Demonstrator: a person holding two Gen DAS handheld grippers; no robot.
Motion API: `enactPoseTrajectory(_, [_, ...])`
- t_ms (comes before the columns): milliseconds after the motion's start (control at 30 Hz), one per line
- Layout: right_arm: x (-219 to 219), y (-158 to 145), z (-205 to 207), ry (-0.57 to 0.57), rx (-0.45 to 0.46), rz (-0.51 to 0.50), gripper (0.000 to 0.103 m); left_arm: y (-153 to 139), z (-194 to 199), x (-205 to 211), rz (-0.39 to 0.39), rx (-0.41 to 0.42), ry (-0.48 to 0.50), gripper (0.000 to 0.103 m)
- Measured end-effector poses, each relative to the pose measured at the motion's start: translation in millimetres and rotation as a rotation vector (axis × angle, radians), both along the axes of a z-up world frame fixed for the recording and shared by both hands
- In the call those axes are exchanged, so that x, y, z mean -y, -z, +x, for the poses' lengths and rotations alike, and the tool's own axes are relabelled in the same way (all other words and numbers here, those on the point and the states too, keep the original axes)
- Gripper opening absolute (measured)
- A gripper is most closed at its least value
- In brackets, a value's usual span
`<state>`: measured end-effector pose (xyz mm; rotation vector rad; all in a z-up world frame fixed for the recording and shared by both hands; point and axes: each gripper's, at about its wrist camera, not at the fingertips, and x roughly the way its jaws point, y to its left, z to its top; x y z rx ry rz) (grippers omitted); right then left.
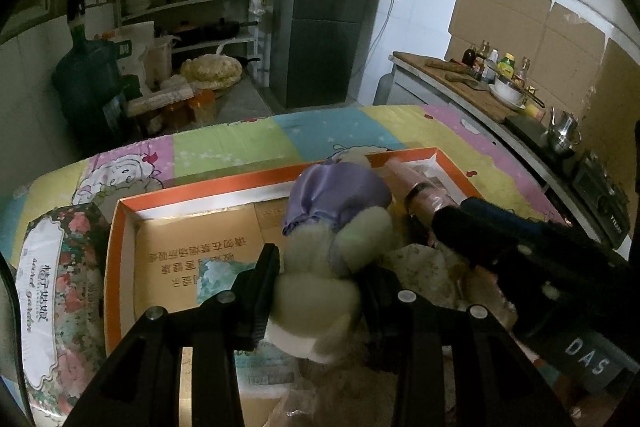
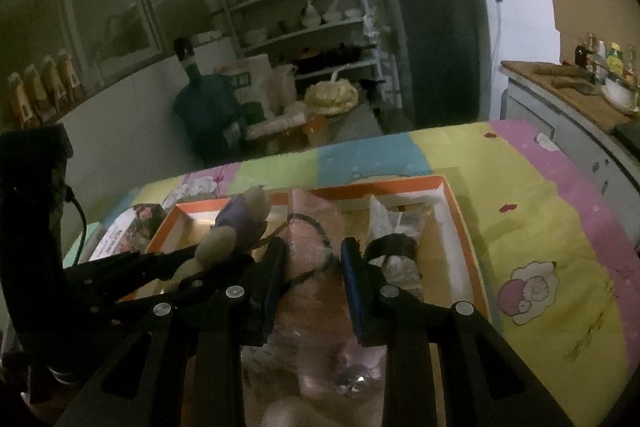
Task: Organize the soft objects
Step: 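Lower the plush bear and pink bag into the tray and open both tools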
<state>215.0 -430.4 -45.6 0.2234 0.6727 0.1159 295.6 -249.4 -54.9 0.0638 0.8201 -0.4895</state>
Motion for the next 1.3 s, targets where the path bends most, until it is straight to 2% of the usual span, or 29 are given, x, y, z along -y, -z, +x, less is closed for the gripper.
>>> enactPoseTrajectory(233, [-0.1,1.7,2.4,-0.001,-0.007,0.011,0.032,0.7,0.5,-0.1,-0.008,-0.008,-0.003,0.04])
enactPoseTrajectory(433, [5.5,4.6,4.2,0.007,-0.01,0.065,0.04,5.0,2.3,-2.8,-0.02,-0.018,-0.006,0.044])
enactPoseTrajectory(500, [8.9,5.5,4.4,0.005,-0.011,0.099,0.049,5.6,2.5,-3.1,-0.021,-0.02,-0.004,0.051])
enactPoseTrajectory(600, [12.9,6.4,4.8,0.006,-0.013,0.138,0.053,5.7,2.5,-4.3,-0.018,-0.024,-0.015,0.059])
enactPoseTrajectory(1033, [17.8,0.1,-5.5,0.014,0.02,0.174,0.053,-2.8,-6.4,-12.2,-0.035,0.002,-0.029,0.06])
enactPoseTrajectory(1167, [16.5,-2.2,-8.7,0.019,0.022,0.174,0.059,-5.1,-9.8,-15.4,-0.033,0.007,-0.036,0.06])
enactPoseTrajectory(1300, [14.3,-7.9,-15.8,0.023,0.036,0.169,0.06,-9.4,-15.5,-19.6,-0.035,0.018,-0.038,0.06])
